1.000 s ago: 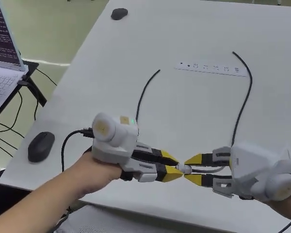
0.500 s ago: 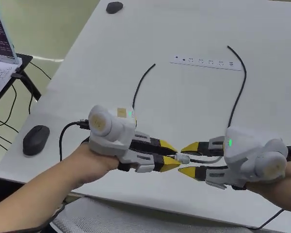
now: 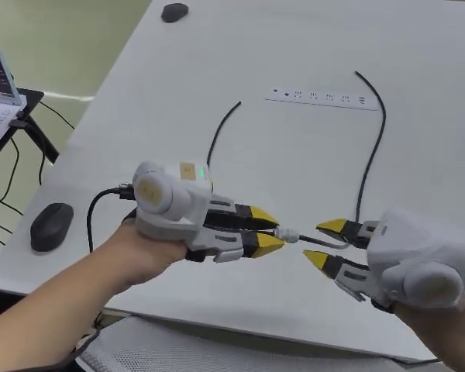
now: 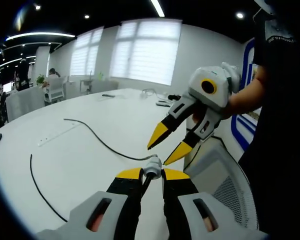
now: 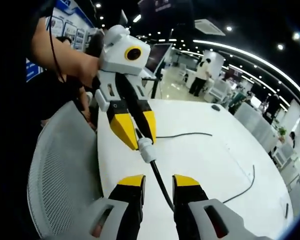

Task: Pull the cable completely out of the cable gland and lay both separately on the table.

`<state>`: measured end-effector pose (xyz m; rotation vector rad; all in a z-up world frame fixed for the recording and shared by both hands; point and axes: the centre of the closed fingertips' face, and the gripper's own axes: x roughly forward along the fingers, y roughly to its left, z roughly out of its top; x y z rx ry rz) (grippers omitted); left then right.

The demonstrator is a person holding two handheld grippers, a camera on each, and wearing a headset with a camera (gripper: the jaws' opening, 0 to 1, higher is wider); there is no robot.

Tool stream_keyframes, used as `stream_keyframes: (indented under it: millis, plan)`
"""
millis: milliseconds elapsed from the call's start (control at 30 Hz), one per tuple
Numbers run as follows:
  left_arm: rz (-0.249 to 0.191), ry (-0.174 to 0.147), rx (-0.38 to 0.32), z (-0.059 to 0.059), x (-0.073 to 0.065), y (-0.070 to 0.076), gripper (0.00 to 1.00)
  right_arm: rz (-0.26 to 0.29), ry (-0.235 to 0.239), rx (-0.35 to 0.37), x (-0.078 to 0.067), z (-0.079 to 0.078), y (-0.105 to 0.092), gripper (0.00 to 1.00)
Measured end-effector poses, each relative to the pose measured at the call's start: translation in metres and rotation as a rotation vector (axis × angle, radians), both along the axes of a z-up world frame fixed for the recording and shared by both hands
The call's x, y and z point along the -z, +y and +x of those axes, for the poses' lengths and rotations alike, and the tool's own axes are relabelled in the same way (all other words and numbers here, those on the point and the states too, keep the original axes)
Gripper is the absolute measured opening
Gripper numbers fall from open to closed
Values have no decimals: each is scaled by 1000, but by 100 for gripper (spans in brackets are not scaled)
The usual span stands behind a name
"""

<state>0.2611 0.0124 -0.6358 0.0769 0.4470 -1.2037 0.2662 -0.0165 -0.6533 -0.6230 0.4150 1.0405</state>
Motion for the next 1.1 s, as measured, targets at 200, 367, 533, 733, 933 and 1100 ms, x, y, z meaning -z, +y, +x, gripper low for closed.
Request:
stream_keyframes:
  millis: [200, 367, 533, 733, 933, 1100]
  plan:
    - [-6, 0, 4, 2, -4, -3, 15, 14, -42, -8, -4, 0, 6, 8]
    - [-11, 2, 5, 3, -4, -5, 15, 22, -75, -27, -10, 0, 11, 4]
    - [-22, 19, -10, 5, -5, -4, 15, 22, -79, -30, -9, 0, 12, 2]
    - [-18, 22, -8, 3, -2, -4, 15, 18, -72, -34, -6, -1, 12, 0]
    - [-24, 23, -17, 3, -3, 0, 15, 42, -45, -11, -6, 3, 6, 0]
    - [-26, 25, -27, 4, -3, 4, 15, 60, -22, 25, -5, 9, -2, 0]
